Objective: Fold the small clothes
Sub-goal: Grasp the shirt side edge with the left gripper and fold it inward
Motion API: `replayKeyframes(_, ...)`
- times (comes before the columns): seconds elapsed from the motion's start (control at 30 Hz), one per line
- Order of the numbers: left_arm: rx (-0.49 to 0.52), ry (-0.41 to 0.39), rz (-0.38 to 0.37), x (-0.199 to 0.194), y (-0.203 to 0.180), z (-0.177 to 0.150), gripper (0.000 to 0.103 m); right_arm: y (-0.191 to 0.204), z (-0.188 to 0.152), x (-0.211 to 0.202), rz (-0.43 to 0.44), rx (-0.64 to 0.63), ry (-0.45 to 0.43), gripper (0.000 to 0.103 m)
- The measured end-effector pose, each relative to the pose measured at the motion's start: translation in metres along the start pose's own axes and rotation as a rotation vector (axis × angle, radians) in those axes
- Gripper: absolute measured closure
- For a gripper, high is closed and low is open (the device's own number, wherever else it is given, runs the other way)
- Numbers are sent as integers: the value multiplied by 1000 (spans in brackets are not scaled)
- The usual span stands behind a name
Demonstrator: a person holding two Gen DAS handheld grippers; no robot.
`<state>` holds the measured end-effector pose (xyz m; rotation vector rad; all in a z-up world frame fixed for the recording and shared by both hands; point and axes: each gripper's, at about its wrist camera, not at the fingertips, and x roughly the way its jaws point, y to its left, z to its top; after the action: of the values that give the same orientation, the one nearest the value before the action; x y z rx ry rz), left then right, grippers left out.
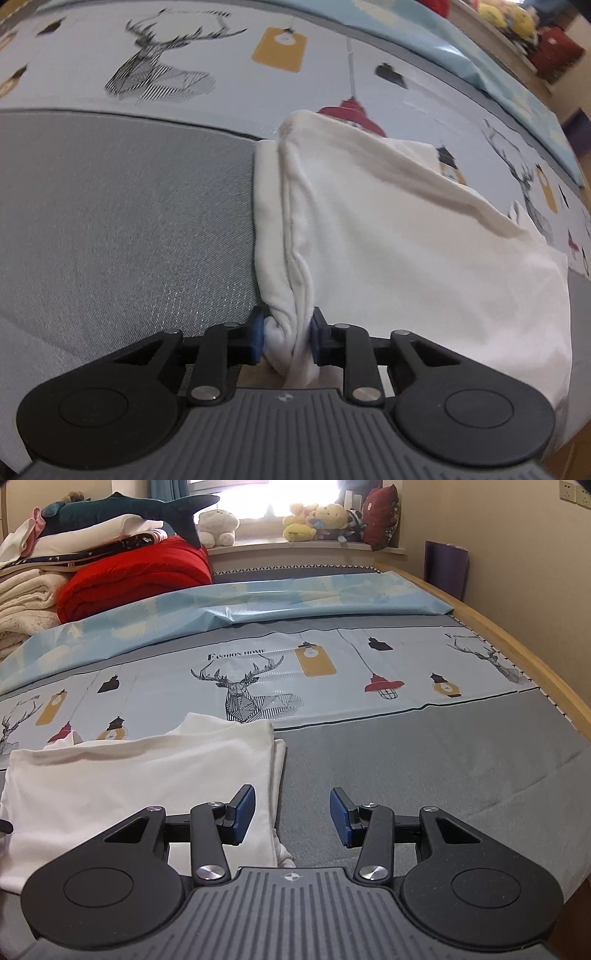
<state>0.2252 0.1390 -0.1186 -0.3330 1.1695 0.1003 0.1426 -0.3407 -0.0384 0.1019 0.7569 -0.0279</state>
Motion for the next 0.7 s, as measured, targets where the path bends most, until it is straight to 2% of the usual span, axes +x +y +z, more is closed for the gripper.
replayKeyframes(0.2, -29, -15, -39, -13, 14, -6, 79, 5, 0, 1, -1, -4, 3, 56)
replayKeyframes(0.43, -102, -8, 5, -26, 57, -10, 78, 13, 0, 1, 11, -13, 4, 56)
replayKeyframes(0.5, -138, 15, -25, -25, 70, -9, 75, 13, 0, 0, 20, -15, -2, 56)
replayKeyframes(0.57, -189, 17, -42, -26, 81, -9, 65, 12, 0, -1, 25, -16, -4, 56)
replayKeyframes(0.7, -253, 41, -63, -20, 91, -6, 60, 4, 0, 0, 26, -9, -1, 56)
